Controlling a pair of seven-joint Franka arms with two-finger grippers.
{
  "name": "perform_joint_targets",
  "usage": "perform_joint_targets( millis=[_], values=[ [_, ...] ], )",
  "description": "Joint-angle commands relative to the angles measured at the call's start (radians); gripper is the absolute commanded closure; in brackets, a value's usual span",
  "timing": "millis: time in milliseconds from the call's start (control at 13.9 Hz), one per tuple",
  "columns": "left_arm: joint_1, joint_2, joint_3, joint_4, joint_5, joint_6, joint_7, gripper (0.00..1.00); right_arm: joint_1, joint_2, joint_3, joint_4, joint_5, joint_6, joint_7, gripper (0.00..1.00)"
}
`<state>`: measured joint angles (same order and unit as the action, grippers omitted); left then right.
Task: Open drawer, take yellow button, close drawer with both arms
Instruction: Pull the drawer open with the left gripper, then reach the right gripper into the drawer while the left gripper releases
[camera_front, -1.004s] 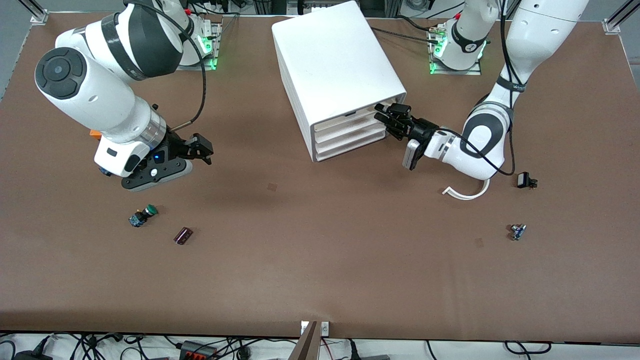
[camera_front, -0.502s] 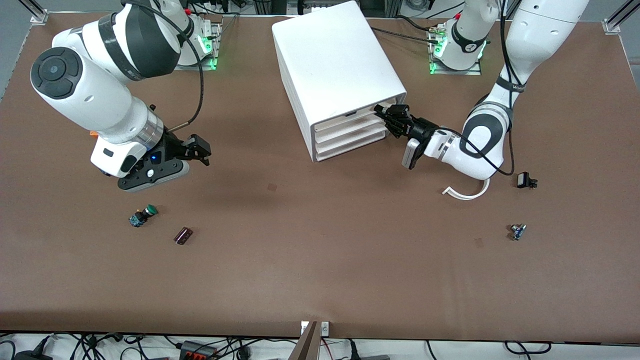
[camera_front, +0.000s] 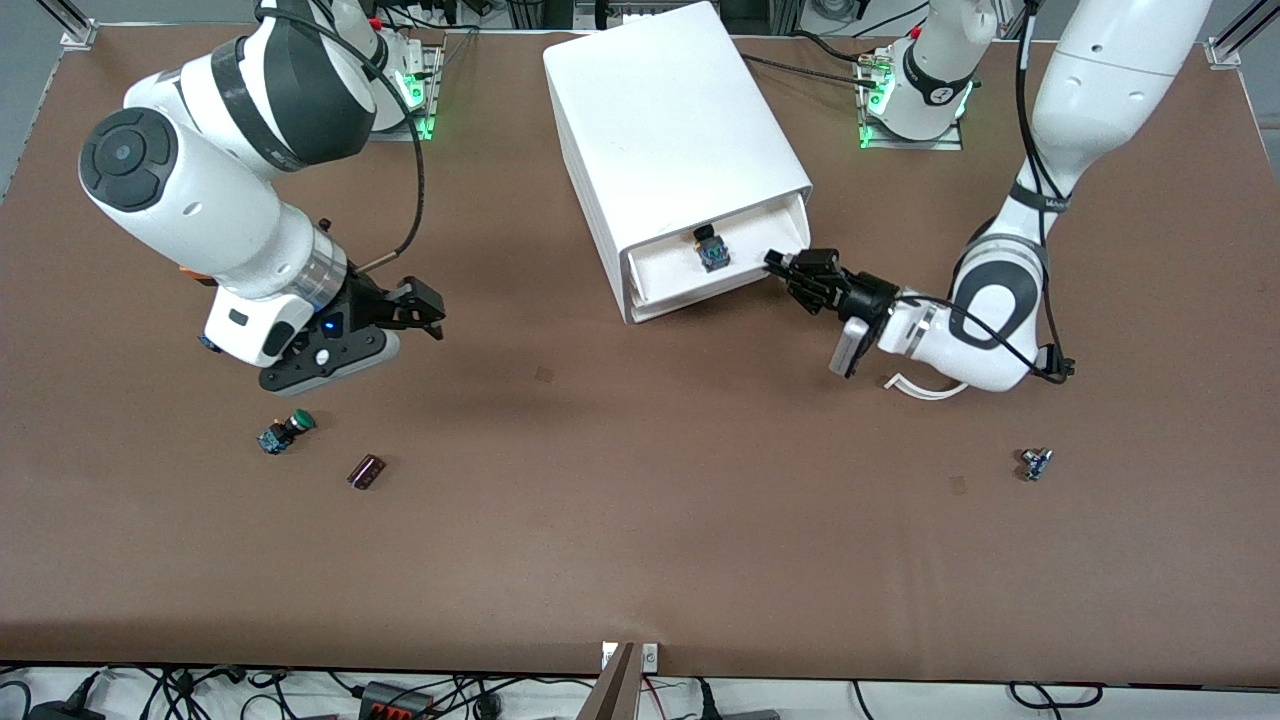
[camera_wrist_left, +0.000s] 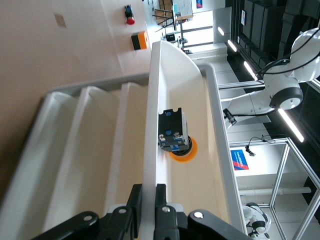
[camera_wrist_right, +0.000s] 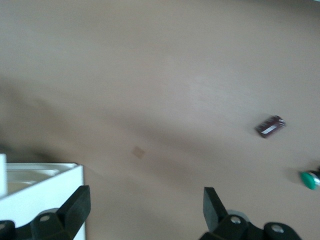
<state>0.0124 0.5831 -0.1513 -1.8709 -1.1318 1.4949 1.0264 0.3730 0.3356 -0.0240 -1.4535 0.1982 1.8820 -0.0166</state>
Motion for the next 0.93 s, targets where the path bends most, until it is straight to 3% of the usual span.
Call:
perform_joint_targets(
  millis=[0, 143, 215, 287, 502, 646, 861],
  values=[
    [0.023, 0.092, 0.003, 0.162, 0.062, 0.011, -0.075, 1.0, 0.024, 0.063, -0.001, 0.08, 0.073, 0.031, 0.006, 0.0],
    [0.024, 0.095, 0.003, 0.18, 0.07, 0.011, -0.101, 0.96, 0.078, 0.082, -0.004, 0.084, 0.069, 0.083, 0.027, 0.0],
    [0.021, 0.095, 0.003, 0.18, 0.075, 0.011, -0.089, 0.65, 0.099, 0.092, -0.004, 0.085, 0.069, 0.107, 0.073, 0.0],
    [0.02, 0.092, 0.003, 0.174, 0.075, 0.014, -0.086, 0.01, 0.131, 0.1, -0.004, 0.088, 0.067, 0.132, 0.131, 0.0],
    [0.06, 0.081, 0.003, 0.191, 0.078, -0.039, -0.115, 0.0, 0.196, 0.154, -0.005, 0.16, 0.044, 0.16, 0.219, 0.0],
    [0.075, 0.048, 0.009, 0.237, 0.108, -0.09, -0.256, 0.0, 0.237, 0.174, -0.007, 0.197, 0.043, 0.169, 0.237, 0.0],
    [0.084, 0.012, 0.009, 0.398, 0.268, -0.178, -0.559, 0.0, 0.299, 0.2, -0.011, 0.231, 0.041, 0.23, 0.28, 0.02]
  ],
)
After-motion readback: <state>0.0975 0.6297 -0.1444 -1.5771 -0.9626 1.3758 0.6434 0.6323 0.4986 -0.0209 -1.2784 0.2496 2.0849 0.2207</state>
